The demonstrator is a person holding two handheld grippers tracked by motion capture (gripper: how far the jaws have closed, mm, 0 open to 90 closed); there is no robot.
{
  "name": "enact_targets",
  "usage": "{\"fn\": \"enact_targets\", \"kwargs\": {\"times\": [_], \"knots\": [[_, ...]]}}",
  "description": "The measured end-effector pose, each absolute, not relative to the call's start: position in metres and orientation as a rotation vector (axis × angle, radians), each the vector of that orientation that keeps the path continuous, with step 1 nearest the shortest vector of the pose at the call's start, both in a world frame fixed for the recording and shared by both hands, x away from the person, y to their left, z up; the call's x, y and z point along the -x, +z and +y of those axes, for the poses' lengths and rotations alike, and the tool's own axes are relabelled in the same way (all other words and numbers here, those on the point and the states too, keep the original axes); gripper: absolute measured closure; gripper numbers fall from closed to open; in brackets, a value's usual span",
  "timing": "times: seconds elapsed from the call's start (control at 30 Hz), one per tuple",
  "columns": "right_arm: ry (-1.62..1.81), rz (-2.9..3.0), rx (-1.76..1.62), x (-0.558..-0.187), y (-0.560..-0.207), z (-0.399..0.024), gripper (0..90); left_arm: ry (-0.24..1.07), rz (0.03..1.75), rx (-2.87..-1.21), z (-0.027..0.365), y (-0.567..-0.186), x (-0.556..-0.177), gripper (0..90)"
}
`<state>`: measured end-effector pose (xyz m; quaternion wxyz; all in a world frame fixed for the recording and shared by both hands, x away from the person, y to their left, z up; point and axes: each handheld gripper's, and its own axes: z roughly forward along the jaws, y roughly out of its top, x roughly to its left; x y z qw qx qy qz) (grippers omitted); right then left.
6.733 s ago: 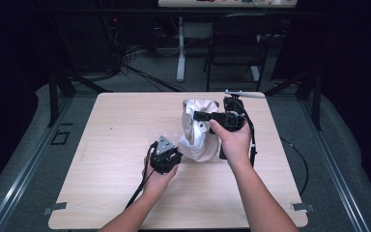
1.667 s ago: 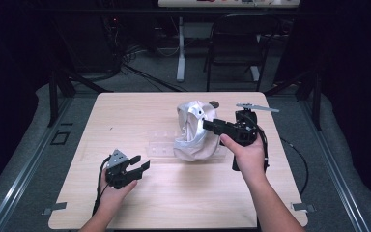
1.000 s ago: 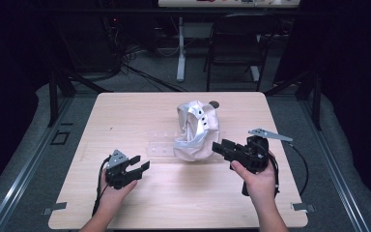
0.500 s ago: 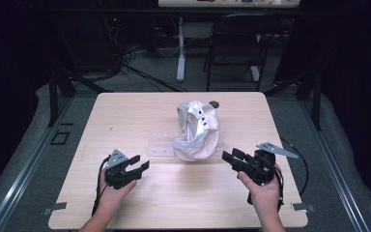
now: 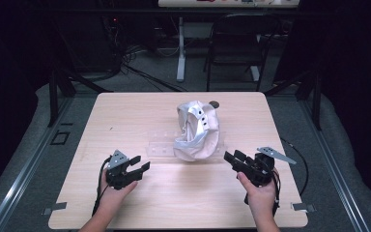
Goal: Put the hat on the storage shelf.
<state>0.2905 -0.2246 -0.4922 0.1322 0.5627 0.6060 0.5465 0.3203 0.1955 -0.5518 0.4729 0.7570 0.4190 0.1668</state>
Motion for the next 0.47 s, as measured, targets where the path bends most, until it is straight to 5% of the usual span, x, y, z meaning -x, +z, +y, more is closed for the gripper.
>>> {"fn": "enact_targets", "kwargs": {"times": [0.47], "knots": [[1.562,1.769,-1.669,-0.2946,-0.5011,-0.2259,49.0,0.476,0.987,-1.868,0.1909,-0.5517,-0.3168,45.6]]}}
